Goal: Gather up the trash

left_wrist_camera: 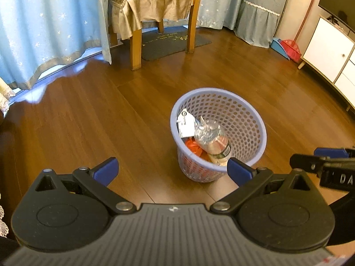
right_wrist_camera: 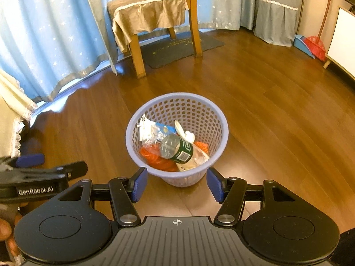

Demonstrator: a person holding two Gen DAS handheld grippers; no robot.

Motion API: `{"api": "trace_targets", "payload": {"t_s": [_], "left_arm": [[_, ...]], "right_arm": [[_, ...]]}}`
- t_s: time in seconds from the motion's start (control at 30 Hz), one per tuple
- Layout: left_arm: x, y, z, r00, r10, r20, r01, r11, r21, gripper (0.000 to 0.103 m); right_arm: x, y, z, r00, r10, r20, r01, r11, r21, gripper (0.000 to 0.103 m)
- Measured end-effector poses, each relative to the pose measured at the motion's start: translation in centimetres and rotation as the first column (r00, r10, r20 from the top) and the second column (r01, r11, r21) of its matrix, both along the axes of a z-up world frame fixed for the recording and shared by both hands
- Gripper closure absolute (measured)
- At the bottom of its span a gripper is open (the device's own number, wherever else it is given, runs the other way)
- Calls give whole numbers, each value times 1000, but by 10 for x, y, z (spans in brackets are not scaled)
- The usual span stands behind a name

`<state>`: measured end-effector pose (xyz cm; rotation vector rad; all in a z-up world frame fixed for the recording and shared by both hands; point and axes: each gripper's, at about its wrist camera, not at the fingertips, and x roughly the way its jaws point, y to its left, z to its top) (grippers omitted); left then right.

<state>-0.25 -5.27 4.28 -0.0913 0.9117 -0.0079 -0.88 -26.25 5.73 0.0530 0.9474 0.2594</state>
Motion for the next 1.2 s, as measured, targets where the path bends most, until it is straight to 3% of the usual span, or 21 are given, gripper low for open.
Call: {"api": "trace_targets", "payload": {"t_s": [0.1,1.2], "left_arm": [[-8,3,-6,999,32,-10,-32,999,-9,1],[-7,-10,-19,999,6,-53,-4,999,37,1]], "right_arm": [[-2,2,-3,1000,4,-5,-4,1000,-5,47],[-4,6,-27,1000,27,-16,-27,1000,-9,47]]}}
